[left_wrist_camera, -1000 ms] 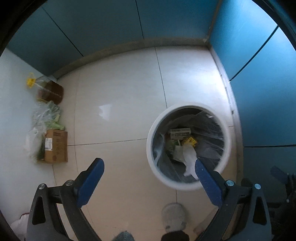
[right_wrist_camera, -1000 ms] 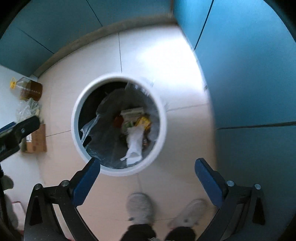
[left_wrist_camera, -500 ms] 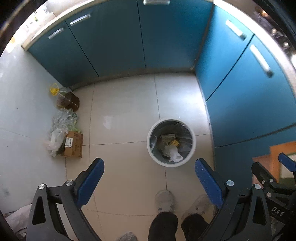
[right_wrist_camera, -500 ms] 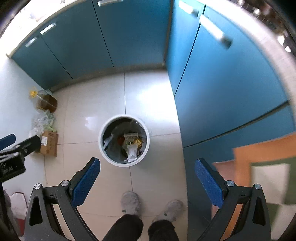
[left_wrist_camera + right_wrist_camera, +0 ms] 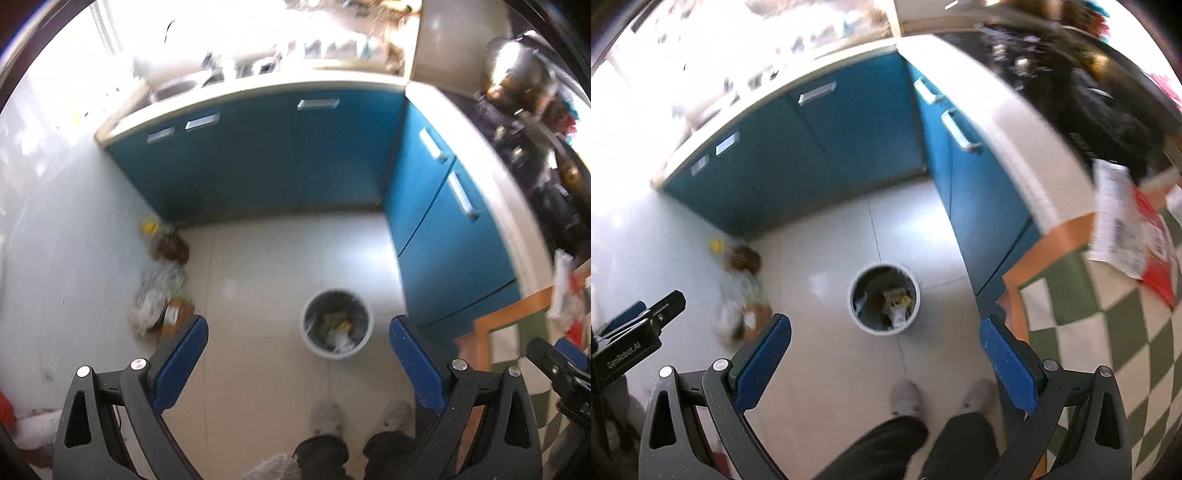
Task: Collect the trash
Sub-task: 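Swing both tools back toward the checkered counter, then grasp the red-white sugar bag with the left tool while the right tool grasps the white medicine box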
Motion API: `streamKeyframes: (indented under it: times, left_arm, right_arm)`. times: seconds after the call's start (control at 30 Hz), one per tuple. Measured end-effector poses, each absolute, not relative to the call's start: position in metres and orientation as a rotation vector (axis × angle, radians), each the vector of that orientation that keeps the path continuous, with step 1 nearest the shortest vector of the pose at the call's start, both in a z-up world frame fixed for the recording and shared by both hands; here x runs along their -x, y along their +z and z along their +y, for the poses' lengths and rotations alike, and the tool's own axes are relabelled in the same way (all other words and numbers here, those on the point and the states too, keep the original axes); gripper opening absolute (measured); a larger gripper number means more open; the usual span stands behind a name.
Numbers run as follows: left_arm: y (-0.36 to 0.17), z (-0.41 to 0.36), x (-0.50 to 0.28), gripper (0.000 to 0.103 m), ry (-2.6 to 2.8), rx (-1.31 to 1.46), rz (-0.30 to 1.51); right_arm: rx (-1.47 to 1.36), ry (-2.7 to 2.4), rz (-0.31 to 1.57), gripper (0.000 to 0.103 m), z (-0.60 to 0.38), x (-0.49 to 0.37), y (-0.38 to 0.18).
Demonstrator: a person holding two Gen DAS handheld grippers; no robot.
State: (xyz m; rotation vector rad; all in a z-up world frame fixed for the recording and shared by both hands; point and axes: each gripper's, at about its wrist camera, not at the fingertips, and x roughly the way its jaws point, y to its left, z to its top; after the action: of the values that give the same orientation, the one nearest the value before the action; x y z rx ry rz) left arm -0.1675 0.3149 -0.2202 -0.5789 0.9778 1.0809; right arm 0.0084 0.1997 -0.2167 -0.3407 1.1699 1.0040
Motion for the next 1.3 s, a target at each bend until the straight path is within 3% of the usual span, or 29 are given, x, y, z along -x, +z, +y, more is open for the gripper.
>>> streamKeyframes:
  times: [0.13,0.23,0.47,0.67,0.77,0.83,1.03,1.27,1.3]
  left_arm:
    - [-0.198,0.302,0.097,0.103,0.951,0.540,0.936]
    - [-0.207,0.286,0.019,0.103,0.792,0.537,1.000]
    - [-0.270,0.226,-0.192,0.103,0.495,0.471,1.226]
    - [-0.321,0.195,-0.285,0.101,0.433,0.396,1.386]
    - [-0.325,0.191,-0.298,0.084,0.448,0.405,1.383]
    - [-0.325,0.187,-0.302,0.054,0.472,0.405,1.378]
    - [-0.316,0.171,-0.304,0.022,0.539,0.364,1.360]
    - [-0.304,0.155,-0.309,0.013,0.578,0.344,1.338]
    - [-0.300,0.153,-0.309,0.012,0.579,0.344,1.332]
  right_arm:
    - [0.204,0.912,1.162,0.103,0.148,-0.067,-0.191]
    - [0.117,0.796,1.166,0.103,0.096,-0.118,-0.189]
    - [-0.005,0.499,1.229,0.103,-0.031,-0.255,-0.221]
    - [0.000,0.391,1.296,0.103,-0.089,-0.356,-0.256]
    - [0.060,0.409,1.302,0.103,-0.089,-0.396,-0.267]
    - [0.152,0.445,1.306,0.103,-0.072,-0.418,-0.271]
    - [0.687,0.547,1.200,0.103,0.008,-0.444,-0.283]
    - [1.138,0.594,1.149,0.102,0.059,-0.452,-0.333]
    - [1.159,0.595,1.151,0.096,0.061,-0.453,-0.338]
